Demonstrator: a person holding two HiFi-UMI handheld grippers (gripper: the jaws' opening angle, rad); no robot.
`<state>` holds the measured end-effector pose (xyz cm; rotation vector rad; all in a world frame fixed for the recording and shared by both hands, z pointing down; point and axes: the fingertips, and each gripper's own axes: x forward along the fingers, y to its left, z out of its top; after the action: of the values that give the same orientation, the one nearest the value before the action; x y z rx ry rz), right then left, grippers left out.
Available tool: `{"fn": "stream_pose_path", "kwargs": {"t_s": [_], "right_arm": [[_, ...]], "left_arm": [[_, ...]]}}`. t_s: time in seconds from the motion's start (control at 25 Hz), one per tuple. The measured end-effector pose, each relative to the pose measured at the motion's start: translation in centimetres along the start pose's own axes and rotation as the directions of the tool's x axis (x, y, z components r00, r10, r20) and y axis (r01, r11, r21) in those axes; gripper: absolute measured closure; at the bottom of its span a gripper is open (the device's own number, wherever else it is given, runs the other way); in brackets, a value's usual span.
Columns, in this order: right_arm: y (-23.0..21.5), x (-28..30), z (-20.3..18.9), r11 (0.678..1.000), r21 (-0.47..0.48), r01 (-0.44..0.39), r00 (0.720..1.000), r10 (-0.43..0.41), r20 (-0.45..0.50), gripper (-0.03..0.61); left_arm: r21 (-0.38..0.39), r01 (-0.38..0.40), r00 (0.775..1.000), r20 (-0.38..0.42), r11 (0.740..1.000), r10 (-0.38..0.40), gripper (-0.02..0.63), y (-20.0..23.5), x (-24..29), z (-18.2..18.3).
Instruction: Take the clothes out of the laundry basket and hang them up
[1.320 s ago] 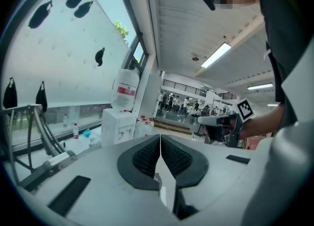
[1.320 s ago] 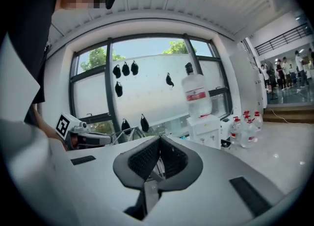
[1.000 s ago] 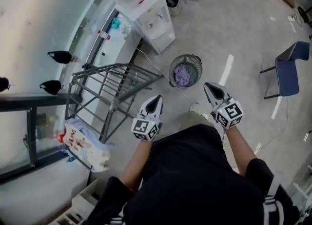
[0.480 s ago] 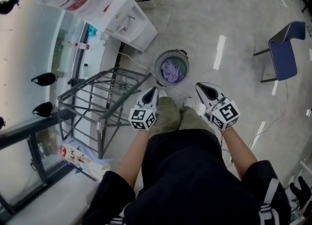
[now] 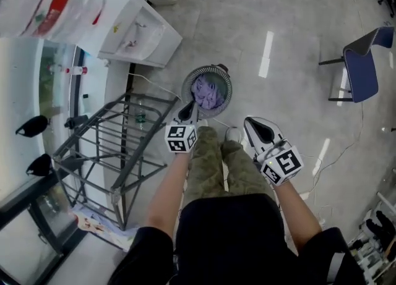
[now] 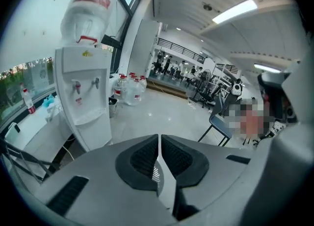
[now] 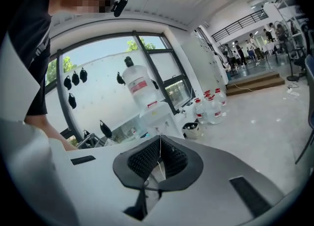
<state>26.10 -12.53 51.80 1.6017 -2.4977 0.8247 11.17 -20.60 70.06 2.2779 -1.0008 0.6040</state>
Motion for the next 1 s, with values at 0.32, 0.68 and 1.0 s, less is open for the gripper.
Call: {"fn": "stream_pose_path", "kwargs": {"t_s": [0.32, 0.68, 1.0], "right_arm": [[-7.0, 5.4, -8.7, 0.995, -0.040, 0.091, 0.993, -0.093, -0.069, 0.577], [-9.4, 12.5, -19.0, 0.983, -0.159, 0.095, 0.981, -0.120, -0.153, 0.577], [-10.4, 17.7, -25.5, 0.994, -0.042, 0.103, 0.988, -0.107, -0.109, 0.577]], "left_arm": [[-0.022, 0.005, 0.993, -0.117, 1.000, -0.007, 0.603, 5.9, 11.0, -8.7], [0.025, 0.007, 0.976, -0.217, 1.000, -0.001, 0.534, 11.6, 20.8, -17.2], [-0.044, -0.052, 0.948, -0.315, 0.998, 0.035, 0.492, 15.4, 29.2, -25.6]]}}
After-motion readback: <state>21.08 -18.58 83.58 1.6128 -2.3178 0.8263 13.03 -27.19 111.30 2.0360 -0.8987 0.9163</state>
